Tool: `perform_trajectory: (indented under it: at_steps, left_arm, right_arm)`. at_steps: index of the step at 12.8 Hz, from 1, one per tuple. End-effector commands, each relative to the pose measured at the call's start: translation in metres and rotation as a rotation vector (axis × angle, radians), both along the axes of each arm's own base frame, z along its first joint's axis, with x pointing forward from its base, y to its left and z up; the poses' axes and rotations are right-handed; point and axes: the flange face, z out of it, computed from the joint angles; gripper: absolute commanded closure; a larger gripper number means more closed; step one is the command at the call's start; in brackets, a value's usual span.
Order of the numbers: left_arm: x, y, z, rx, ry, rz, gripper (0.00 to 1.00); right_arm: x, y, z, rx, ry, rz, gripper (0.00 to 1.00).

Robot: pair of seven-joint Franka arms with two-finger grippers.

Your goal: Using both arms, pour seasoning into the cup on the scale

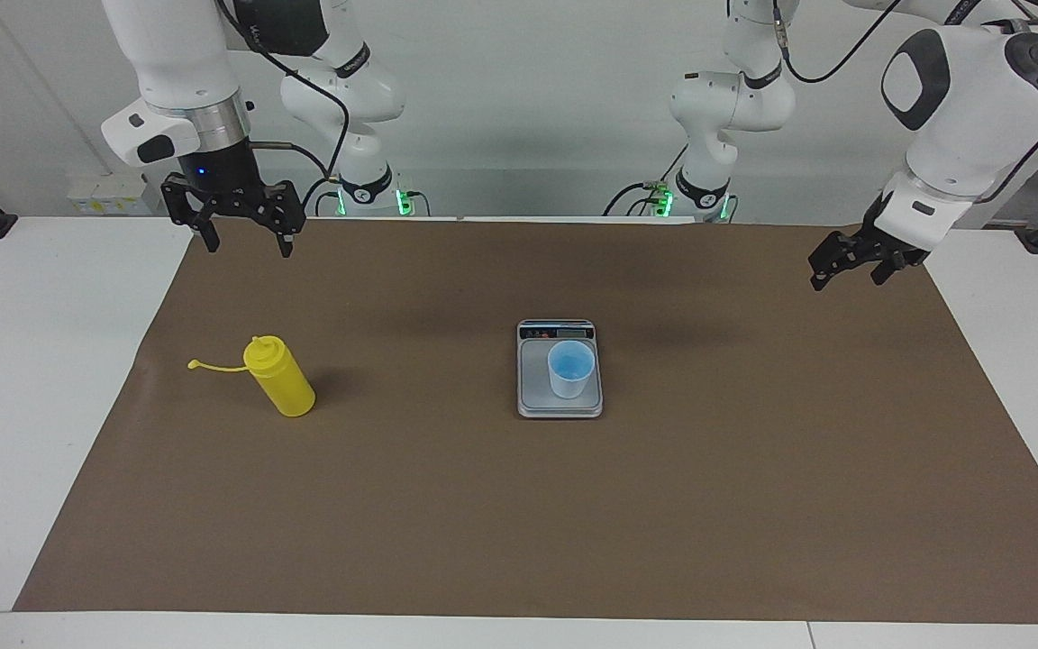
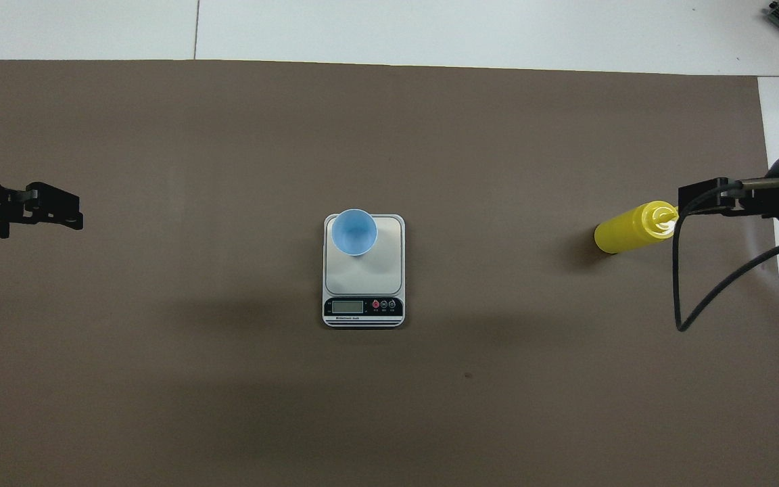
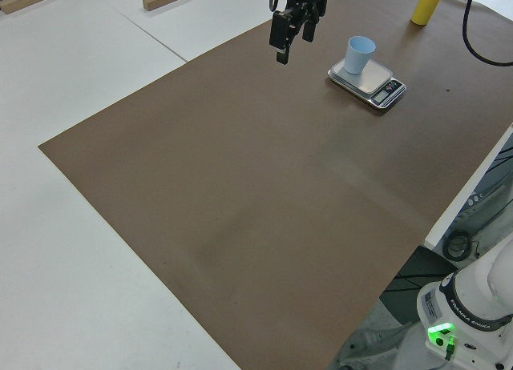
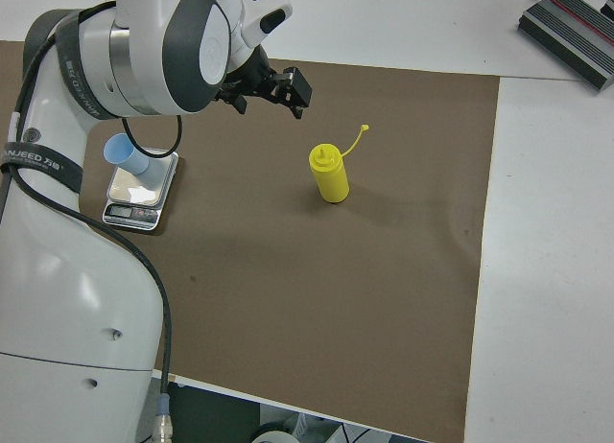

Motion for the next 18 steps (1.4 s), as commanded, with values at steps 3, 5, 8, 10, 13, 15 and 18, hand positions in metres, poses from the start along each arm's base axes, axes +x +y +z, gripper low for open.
perform_trajectory:
  at_steps: [3, 5, 8, 10, 13, 15, 18]
  left_arm:
    - [-0.006, 0.003, 0.002, 0.01, -0.013, 0.009, 0.0]
    - [-0.006, 0.003, 0.002, 0.01, -0.014, 0.009, 0.0]
    - [-0.006, 0.003, 0.001, 0.01, -0.013, 0.009, 0.0]
    - [-0.006, 0.003, 0.002, 0.01, -0.014, 0.009, 0.0]
    - [-0.006, 0.003, 0.001, 0.01, -0.013, 0.009, 0.0]
    - [-0.006, 0.003, 0.002, 0.01, -0.014, 0.009, 0.0]
    - [-0.006, 0.003, 0.002, 0.01, -0.014, 0.009, 0.0]
  right_arm:
    - [0.007, 0.003, 0.004, 0.037, 0.022, -0.046, 0.0]
    - [0.002, 0.003, -0.006, 0.036, 0.046, -0.051, 0.0]
    - [0.003, 0.003, -0.008, 0.039, 0.036, -0.039, 0.0]
    - [0.0, 0.004, -0.011, 0.05, 0.048, -0.039, 0.0]
    - [-0.002, 0.008, -0.013, 0.092, 0.053, -0.037, 0.0]
    - [-0.002, 0.01, -0.014, 0.092, 0.054, -0.035, 0.0]
    - [-0.003, 0.009, -0.014, 0.085, 0.051, -0.036, 0.0]
